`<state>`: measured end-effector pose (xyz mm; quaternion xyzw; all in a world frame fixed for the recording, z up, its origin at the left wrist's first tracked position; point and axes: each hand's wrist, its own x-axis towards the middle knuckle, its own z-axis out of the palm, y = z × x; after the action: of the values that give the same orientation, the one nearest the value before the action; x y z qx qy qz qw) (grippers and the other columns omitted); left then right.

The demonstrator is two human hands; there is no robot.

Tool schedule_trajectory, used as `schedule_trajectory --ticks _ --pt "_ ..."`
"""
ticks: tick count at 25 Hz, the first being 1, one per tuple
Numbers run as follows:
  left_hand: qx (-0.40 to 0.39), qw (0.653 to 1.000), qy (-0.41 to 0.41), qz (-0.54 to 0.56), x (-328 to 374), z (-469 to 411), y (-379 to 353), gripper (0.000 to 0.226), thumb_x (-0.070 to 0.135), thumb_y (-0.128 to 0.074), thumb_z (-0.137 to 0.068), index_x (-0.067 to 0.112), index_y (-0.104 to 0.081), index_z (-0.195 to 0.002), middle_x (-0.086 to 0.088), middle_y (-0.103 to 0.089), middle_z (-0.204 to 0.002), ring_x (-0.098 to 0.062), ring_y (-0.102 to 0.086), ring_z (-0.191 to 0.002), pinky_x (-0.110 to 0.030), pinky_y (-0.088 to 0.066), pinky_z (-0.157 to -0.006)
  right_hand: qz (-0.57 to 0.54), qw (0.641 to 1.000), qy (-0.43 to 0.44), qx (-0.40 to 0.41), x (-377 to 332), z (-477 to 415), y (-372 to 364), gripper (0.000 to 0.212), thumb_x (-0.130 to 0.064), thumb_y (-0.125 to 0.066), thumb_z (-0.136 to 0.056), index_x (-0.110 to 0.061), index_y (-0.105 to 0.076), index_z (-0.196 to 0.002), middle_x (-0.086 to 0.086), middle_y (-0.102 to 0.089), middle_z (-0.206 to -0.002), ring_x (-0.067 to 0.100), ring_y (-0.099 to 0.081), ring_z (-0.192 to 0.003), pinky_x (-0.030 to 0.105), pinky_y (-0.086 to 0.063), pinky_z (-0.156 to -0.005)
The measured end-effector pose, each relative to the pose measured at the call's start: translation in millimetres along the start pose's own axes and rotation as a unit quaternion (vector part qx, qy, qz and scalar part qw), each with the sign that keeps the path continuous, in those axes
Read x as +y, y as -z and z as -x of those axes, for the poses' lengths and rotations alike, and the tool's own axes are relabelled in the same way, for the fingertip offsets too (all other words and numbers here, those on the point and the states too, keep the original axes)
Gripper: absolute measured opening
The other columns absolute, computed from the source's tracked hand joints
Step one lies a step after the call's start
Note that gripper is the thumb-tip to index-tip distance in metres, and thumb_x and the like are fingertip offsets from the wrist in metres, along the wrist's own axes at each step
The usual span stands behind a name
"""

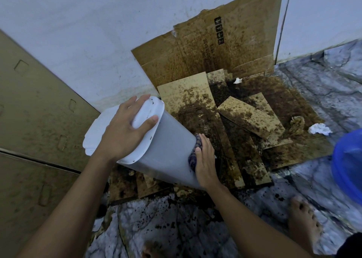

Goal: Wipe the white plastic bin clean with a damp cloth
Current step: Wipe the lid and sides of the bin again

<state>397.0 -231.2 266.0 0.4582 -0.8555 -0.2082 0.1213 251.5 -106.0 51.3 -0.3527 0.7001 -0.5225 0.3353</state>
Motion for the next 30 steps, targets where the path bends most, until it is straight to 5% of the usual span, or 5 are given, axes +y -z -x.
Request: schedule_trajectory --ticks 18,30 --pt "-0.007 1.000 0.003 0.028 -4 -2 4 0.067 0.077 -0.043 -0.087 0.057 -0.028 -0.149 0.016 -0.029 -0.162 -0.006 -0.021 -0.151 -0.050 -0.026 -0.121 0.015 0.986 0.162 -0.034 -124 -20 -18 0.051 -0.041 -0.022 -0.110 -0.030 -0.016 -0.159 -0.008 -0.018 -0.164 0.015 -0.014 -0.151 0.044 -0.015 -0.122" --pt "-0.003 1.000 0.009 0.024 -5 -3 7 0.063 0.076 -0.044 -0.089 0.059 -0.029 -0.148 0.018 -0.031 -0.161 -0.004 -0.022 -0.150 -0.049 -0.026 -0.121 0.015 0.999 0.000 0.029 -20 -9 -6 0.055 -0.047 -0.017 -0.104 -0.027 -0.032 -0.153 -0.003 -0.032 -0.156 0.012 -0.023 -0.143 0.045 -0.020 -0.121"
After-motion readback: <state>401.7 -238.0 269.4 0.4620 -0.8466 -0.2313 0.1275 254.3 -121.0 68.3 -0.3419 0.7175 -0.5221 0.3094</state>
